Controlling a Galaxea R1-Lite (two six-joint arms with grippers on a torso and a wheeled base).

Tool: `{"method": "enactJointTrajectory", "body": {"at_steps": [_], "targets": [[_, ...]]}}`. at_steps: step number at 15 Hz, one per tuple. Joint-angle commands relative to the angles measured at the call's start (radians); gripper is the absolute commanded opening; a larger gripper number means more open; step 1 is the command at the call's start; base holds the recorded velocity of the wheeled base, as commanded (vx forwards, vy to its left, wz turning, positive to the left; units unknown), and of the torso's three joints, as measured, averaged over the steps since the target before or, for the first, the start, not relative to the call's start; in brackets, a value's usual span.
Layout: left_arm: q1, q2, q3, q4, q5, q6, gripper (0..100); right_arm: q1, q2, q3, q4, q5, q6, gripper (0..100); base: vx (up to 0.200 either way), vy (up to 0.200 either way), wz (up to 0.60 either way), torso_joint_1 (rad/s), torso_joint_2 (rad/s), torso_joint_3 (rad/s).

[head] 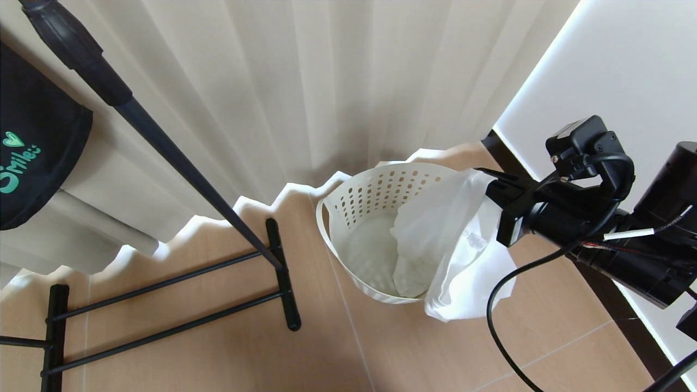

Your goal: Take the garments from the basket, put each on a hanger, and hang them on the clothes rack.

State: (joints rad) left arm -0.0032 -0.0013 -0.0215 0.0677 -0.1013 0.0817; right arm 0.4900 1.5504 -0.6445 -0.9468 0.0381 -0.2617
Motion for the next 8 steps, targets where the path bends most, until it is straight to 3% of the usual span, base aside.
{"method": "enactJointTrajectory", "body": {"at_steps": [1,8], "targets": [[0.0,0.001,0.0,0.0,0.0,0.0,100,0.001,-0.015,-0.004,-0.003,0.0,-0.001,0,0.0,0.0,0.0,0.002,0.0,0.168],[0.0,0.001,0.0,0.0,0.0,0.0,100,-0.001,-0.007,0.002,-0.015,0.005,0.009,0,0.0,0.0,0.0,0.0,0.0,0.198]]}}
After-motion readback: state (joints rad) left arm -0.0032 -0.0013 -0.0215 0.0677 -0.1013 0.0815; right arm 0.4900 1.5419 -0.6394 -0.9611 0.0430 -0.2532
